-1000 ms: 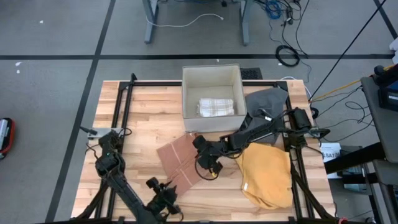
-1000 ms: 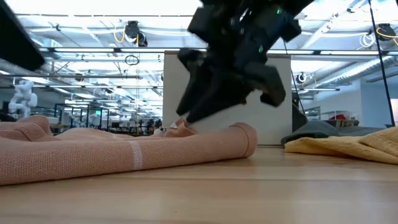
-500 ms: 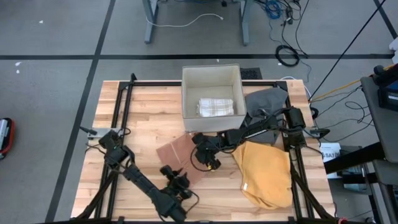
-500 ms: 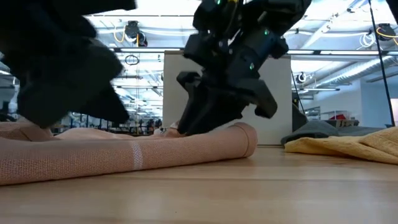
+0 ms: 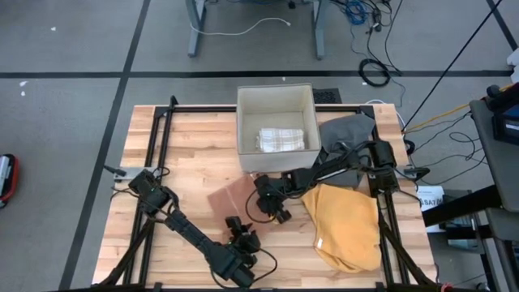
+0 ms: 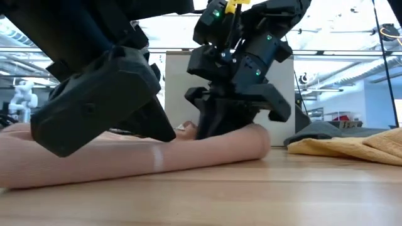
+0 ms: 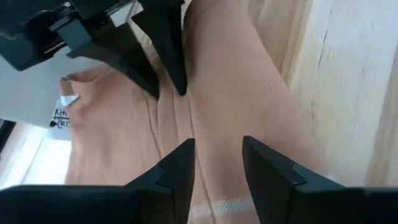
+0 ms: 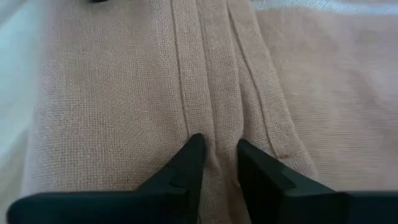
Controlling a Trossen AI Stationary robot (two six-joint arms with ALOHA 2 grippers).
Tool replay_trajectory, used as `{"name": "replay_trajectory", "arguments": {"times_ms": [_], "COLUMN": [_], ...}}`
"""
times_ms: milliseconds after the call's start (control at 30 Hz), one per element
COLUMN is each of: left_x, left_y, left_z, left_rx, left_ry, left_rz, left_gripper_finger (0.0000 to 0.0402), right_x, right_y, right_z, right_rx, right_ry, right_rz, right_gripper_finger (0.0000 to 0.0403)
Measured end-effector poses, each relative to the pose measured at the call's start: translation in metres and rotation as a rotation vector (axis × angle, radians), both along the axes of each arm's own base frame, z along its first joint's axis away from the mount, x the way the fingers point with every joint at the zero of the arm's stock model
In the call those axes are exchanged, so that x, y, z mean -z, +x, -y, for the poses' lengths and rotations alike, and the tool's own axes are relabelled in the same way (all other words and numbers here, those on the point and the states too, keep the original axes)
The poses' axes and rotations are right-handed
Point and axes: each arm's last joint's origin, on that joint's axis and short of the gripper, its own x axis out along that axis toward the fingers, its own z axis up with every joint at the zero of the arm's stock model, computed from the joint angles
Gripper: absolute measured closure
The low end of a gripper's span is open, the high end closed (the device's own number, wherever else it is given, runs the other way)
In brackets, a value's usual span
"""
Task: Fold towel
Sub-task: Fold the light brown towel
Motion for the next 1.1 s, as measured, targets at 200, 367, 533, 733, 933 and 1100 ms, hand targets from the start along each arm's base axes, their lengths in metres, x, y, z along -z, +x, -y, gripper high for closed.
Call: {"name": "replay_trajectory", "arguments": {"times_ms": [200,367,533,733,933,1100], "left_x": [-0.001,-0.002,-0.002,-0.006,-0.009,-0.012], "left_y": [0.005,0.011,0.027,0.044,0.05,0.055], "left_z": [-0.01,-0.018,-0.019,-0.011,-0.006,-0.002], "left_rx": [-0.018,-0.018,0.049,0.217,0.326,0.385], "left_ry": [0.034,0.087,0.077,0.097,0.134,0.163], "left_rz": [-0.005,0.014,0.036,0.037,0.016,0.025], "left_gripper_finger": [0.0262,0.0262,0.0262,0.0262,0.0262,0.0262], "right_x": [0.001,-0.002,-0.013,-0.029,-0.043,-0.056], "right_y": [-0.011,-0.02,-0.027,-0.033,-0.039,-0.042], "right_z": [-0.007,-0.026,-0.039,-0.048,-0.053,-0.055], "right_rx": [0.003,-0.044,-0.116,-0.178,-0.216,-0.243], "right_ry": [0.114,0.124,0.152,0.129,0.122,0.125], "right_rz": [-0.134,-0.19,-0.179,-0.136,-0.118,-0.078], "right_gripper_finger": [0.0329,0.0329,0.0329,0.0329,0.0329,0.0329]}}
